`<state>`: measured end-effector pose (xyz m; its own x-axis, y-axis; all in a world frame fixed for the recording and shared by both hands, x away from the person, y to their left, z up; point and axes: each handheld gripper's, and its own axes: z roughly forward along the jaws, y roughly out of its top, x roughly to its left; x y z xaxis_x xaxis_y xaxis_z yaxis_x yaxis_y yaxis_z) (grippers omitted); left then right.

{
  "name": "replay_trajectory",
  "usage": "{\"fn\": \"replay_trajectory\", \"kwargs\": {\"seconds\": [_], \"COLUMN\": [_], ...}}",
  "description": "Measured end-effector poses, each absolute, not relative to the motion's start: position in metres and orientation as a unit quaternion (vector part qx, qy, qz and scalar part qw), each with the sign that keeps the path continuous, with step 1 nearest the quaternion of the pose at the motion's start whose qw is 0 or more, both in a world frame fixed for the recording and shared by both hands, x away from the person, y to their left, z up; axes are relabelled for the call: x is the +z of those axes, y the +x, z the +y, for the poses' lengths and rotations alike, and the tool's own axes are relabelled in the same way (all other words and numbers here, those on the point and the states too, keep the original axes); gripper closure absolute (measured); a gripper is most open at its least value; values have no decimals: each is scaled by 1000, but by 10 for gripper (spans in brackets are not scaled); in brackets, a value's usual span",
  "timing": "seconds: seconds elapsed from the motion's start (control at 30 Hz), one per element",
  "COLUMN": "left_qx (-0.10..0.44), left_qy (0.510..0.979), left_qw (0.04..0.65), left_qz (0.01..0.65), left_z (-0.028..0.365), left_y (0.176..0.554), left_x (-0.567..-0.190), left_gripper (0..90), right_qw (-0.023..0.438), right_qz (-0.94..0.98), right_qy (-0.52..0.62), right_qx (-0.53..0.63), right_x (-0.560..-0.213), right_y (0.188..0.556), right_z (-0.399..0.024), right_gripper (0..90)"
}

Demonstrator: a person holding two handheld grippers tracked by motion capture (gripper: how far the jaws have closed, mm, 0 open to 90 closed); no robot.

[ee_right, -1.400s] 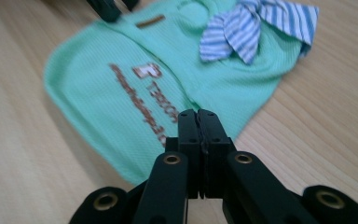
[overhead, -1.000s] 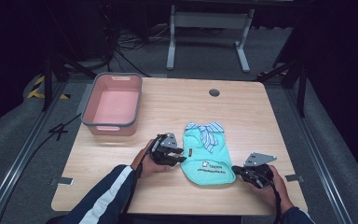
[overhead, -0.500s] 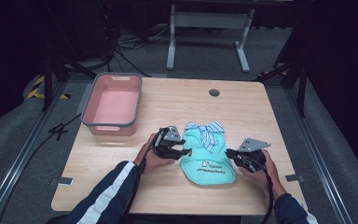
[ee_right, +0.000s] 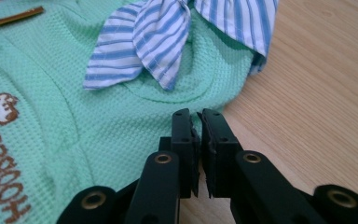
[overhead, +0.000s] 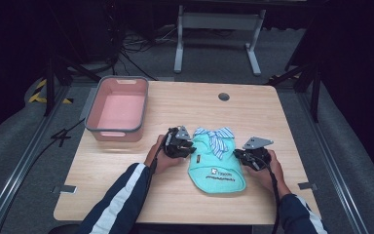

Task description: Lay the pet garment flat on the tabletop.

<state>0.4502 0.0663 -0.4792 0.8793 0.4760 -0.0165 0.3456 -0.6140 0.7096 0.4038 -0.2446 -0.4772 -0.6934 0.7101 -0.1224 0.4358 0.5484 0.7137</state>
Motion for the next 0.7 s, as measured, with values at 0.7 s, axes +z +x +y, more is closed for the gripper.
{"fn": "replay_trajectory", "kwargs": {"seconds": [0.7], "left_qx": [112], "left_qy": [873], "left_qw": [413], "left_qz": [236], "left_z": [57], "left_y": [460], "left_x": [-466], "left_gripper": [742], "right_qw": [232], "right_qz": [832], "right_qy": [355], "right_qx": [356], "right_x": [-463], "right_y": [421], "right_z": [-243], "right_gripper": [838]}}
